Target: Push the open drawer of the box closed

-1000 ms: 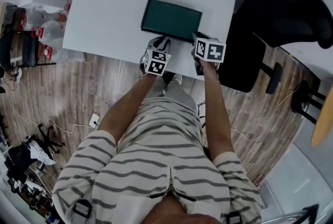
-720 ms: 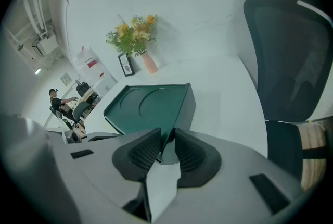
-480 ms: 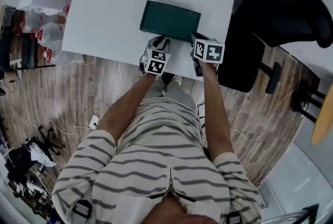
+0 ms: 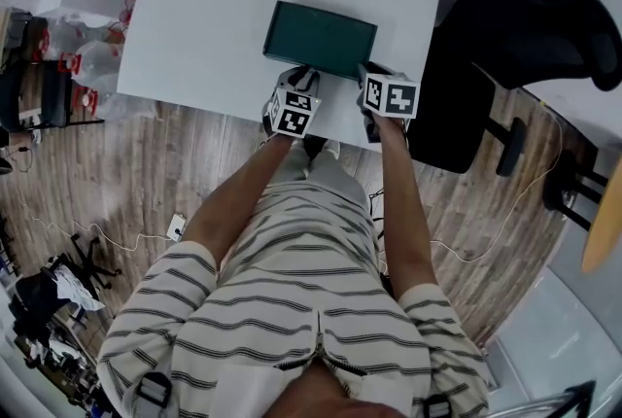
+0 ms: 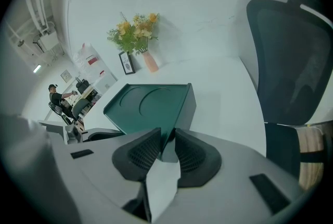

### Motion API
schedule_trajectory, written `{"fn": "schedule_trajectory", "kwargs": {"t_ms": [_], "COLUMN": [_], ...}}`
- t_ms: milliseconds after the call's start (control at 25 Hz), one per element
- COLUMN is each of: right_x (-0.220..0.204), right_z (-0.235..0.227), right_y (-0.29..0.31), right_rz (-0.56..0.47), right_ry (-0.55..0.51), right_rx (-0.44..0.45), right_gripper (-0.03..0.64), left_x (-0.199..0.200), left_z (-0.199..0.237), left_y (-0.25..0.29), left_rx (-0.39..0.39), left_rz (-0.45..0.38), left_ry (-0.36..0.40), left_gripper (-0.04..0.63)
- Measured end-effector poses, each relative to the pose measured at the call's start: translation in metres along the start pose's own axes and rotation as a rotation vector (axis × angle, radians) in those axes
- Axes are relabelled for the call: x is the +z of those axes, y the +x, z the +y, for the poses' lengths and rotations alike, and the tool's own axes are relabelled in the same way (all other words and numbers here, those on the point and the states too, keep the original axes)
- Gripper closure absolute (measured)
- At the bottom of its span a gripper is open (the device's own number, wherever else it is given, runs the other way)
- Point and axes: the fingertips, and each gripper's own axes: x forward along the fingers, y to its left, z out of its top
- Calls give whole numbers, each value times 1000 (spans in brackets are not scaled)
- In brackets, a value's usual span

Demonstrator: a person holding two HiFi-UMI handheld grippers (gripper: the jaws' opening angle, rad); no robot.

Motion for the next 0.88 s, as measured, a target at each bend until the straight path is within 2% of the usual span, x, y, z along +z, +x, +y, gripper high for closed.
{"fn": "schedule_trajectory", "kwargs": {"t_ms": [560, 880], "right_x": [1, 2], "right_z": [2, -4], "right_y": [-1, -17], "right_rz": [-40, -95], "right_ry": [22, 37], "right_rx": [-34, -4], "right_gripper": [529, 500], "left_x": [0, 7], "left_z": [3, 2], "left_y": [-2, -17], "left_rx": [2, 21], "left_rz": [12, -20], "left_ry": [-7, -29], "left_gripper": [517, 534]}}
